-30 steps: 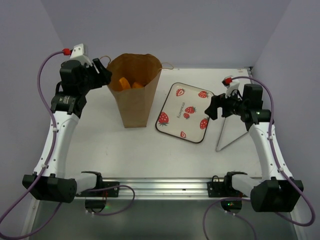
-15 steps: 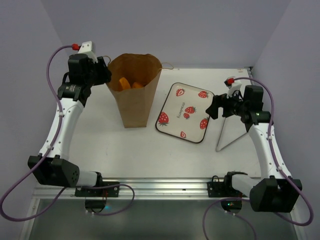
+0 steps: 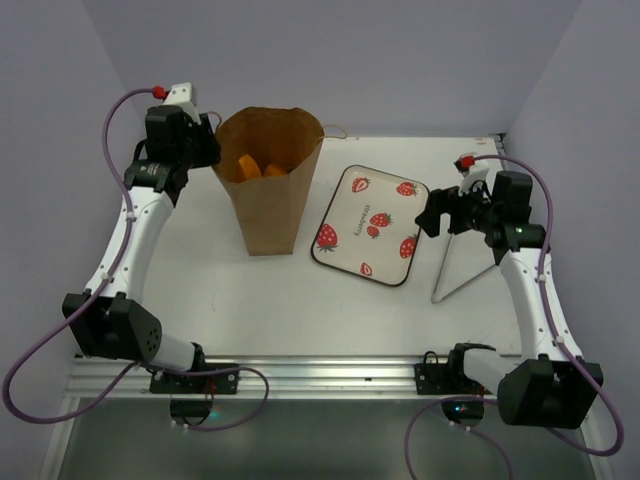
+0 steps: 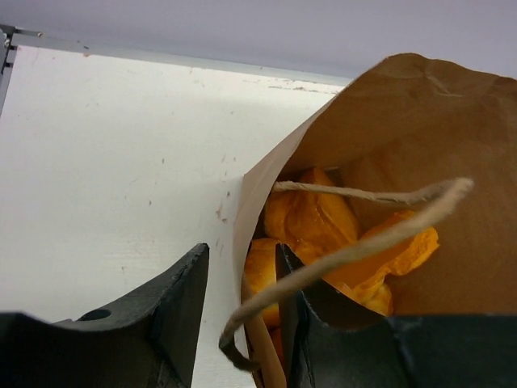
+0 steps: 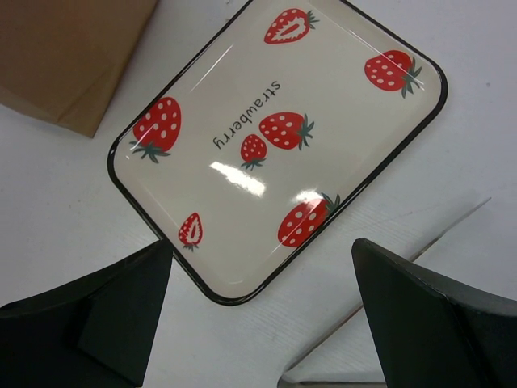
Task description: Take the fake bread out of the paper bag
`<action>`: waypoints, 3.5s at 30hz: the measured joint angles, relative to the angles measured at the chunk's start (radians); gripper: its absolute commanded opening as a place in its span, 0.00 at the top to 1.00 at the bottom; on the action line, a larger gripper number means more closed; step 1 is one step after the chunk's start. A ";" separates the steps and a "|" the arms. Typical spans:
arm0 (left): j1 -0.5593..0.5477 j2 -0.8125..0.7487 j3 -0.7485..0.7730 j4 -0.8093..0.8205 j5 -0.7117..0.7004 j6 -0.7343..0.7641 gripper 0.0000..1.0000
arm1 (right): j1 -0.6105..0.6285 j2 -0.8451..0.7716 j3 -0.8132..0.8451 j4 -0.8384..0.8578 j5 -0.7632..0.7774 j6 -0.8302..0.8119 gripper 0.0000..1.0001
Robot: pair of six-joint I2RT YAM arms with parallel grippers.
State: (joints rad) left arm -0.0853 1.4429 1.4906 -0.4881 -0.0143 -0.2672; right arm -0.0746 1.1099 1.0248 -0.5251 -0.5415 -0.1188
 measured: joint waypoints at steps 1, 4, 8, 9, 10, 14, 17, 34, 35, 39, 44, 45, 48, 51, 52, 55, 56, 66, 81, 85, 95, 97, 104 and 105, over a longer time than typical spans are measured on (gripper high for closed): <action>0.000 0.009 0.003 0.001 -0.003 0.003 0.59 | -0.001 0.000 0.000 0.002 0.000 0.000 0.01; 0.000 0.037 0.009 0.004 -0.004 0.013 0.60 | -0.007 -0.005 -0.003 0.003 -0.001 0.003 0.01; 0.000 0.074 0.010 0.008 -0.002 0.025 0.72 | -0.018 -0.016 -0.005 0.005 -0.004 0.004 0.01; 0.000 0.079 0.012 0.010 -0.002 0.026 0.76 | -0.019 -0.018 -0.005 0.005 -0.005 0.004 0.01; 0.000 0.085 0.019 0.008 -0.004 0.027 0.82 | -0.021 -0.019 -0.005 0.006 -0.008 0.004 0.01; 0.000 0.114 0.074 -0.003 -0.023 0.041 1.00 | -0.026 -0.019 -0.005 0.009 -0.021 0.006 0.01; 0.000 0.147 0.127 -0.015 -0.044 0.050 1.00 | -0.028 -0.019 -0.005 0.010 -0.028 0.006 0.01; 0.000 0.189 0.216 0.285 -0.267 0.524 1.00 | -0.038 -0.019 -0.015 0.011 -0.039 0.007 0.01; 0.001 0.193 0.217 0.299 -0.275 0.544 1.00 | -0.038 -0.019 -0.015 0.011 -0.041 0.007 0.01; 0.008 0.244 0.249 0.388 -0.304 0.671 1.00 | -0.045 -0.019 -0.015 0.011 -0.051 0.008 0.01; 0.016 0.287 0.244 0.443 -0.235 0.770 1.00 | -0.051 -0.018 -0.015 0.011 -0.052 0.008 0.01; 0.016 0.290 0.225 0.465 -0.212 0.783 1.00 | -0.051 -0.018 -0.015 0.010 -0.053 0.008 0.01; 0.014 0.288 0.114 0.547 -0.142 0.813 1.00 | -0.051 -0.018 -0.015 0.011 -0.053 0.007 0.01; 0.004 0.286 -0.037 0.655 -0.069 0.837 1.00 | -0.053 -0.019 -0.017 0.010 -0.054 0.007 0.01; -0.003 0.283 -0.080 0.679 -0.051 0.841 1.00 | -0.054 -0.019 -0.018 0.010 -0.055 0.007 0.01; -0.008 0.266 -0.202 0.744 0.006 0.856 1.00 | -0.057 -0.019 -0.018 0.010 -0.057 0.006 0.01; -0.008 0.251 -0.246 0.763 0.025 0.857 1.00 | -0.057 -0.020 -0.018 0.010 -0.060 0.006 0.01; -0.002 0.114 -0.428 0.815 0.147 0.822 1.00 | -0.058 -0.020 -0.019 0.009 -0.089 0.006 0.01; 0.002 0.059 -0.519 0.799 0.320 0.499 0.98 | -0.058 -0.016 -0.019 -0.085 -0.182 -0.085 0.01; 0.001 0.051 -0.541 0.789 0.355 0.428 0.86 | -0.058 -0.008 -0.019 -0.096 -0.189 -0.093 0.01; 0.000 0.046 -0.541 0.739 0.386 0.303 0.24 | -0.057 0.017 0.013 -0.176 -0.124 -0.183 0.01; 0.000 0.034 -0.541 0.727 0.386 0.285 0.05 | -0.058 0.017 0.023 -0.185 -0.069 -0.197 0.01; -0.010 -0.055 -0.556 0.725 0.398 0.261 0.01 | -0.060 0.061 0.037 -0.203 0.081 -0.192 0.01; -0.013 -0.065 -0.556 0.726 0.402 0.260 0.01 | -0.060 0.070 0.037 -0.203 0.095 -0.186 0.02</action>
State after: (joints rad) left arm -0.0982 1.3781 0.9344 0.2375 0.3882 -0.0071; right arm -0.1341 1.1797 1.0622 -0.7277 -0.4469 -0.3050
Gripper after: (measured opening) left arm 0.994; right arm 0.986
